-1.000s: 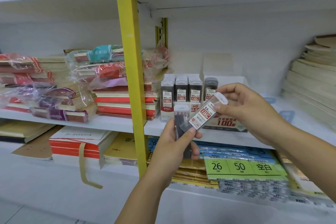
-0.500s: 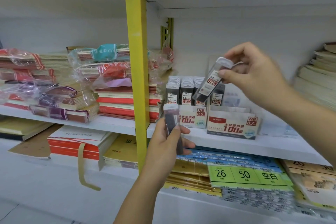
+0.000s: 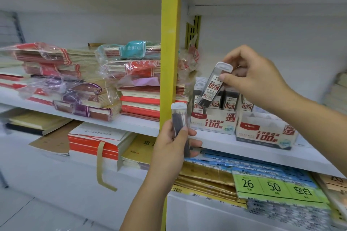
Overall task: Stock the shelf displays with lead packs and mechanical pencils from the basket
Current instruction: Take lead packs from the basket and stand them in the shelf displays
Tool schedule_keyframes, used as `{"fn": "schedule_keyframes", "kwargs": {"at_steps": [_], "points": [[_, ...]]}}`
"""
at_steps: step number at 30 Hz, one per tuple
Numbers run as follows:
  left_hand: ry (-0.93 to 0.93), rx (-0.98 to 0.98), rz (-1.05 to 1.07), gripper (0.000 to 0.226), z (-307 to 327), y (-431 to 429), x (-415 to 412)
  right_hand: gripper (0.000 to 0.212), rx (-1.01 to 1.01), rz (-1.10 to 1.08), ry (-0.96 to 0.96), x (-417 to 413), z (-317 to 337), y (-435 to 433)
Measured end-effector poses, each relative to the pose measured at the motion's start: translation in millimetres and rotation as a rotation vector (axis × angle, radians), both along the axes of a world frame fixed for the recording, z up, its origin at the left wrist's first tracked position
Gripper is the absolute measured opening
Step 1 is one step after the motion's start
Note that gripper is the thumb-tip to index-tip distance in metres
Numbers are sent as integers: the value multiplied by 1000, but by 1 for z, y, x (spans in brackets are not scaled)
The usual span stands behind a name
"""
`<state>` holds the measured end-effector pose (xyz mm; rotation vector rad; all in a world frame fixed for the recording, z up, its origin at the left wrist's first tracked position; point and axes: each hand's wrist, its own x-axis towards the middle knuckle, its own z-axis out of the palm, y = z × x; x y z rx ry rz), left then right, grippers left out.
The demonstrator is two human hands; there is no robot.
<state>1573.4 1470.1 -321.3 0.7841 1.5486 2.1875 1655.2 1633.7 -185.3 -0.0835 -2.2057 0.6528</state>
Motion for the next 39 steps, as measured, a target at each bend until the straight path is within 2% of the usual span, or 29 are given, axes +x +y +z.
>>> {"fn": "schedule_keyframes", "kwargs": {"at_steps": [8, 12, 15, 18, 21, 23, 26, 30, 34, 39], "points": [[17, -1, -14, 15, 0, -6, -1, 21, 211, -141, -211, -28, -21, -6], [35, -6, -34, 18, 0, -8, -3, 27, 415, -336, -240, -32, -27, -2], [50, -2, -37, 21, 1, -9, -2, 33, 469, -345, -199, -24, -29, -5], [96, -3, -46, 21, 2, -9, 0, 27, 249, -146, -133, -6, -38, -18], [187, -41, -68, 21, 1, -8, 4, 22, -74, 103, -248, 7, -45, -35], [254, -86, -78, 22, 1, -8, 8, 15, -206, 181, -270, 10, -49, -39], [274, -127, -130, 28, 3, -9, 12, 10, -279, 190, -245, 15, -51, -37], [162, -141, -184, 34, 1, -13, 9, 24, -380, 237, -270, 25, -57, -30], [156, -138, -124, 20, -2, -12, 8, 31, -513, 229, -214, 28, -60, -21], [162, -117, -91, 19, -4, -6, 8, 27, -575, 219, -214, 27, -63, -16]]}}
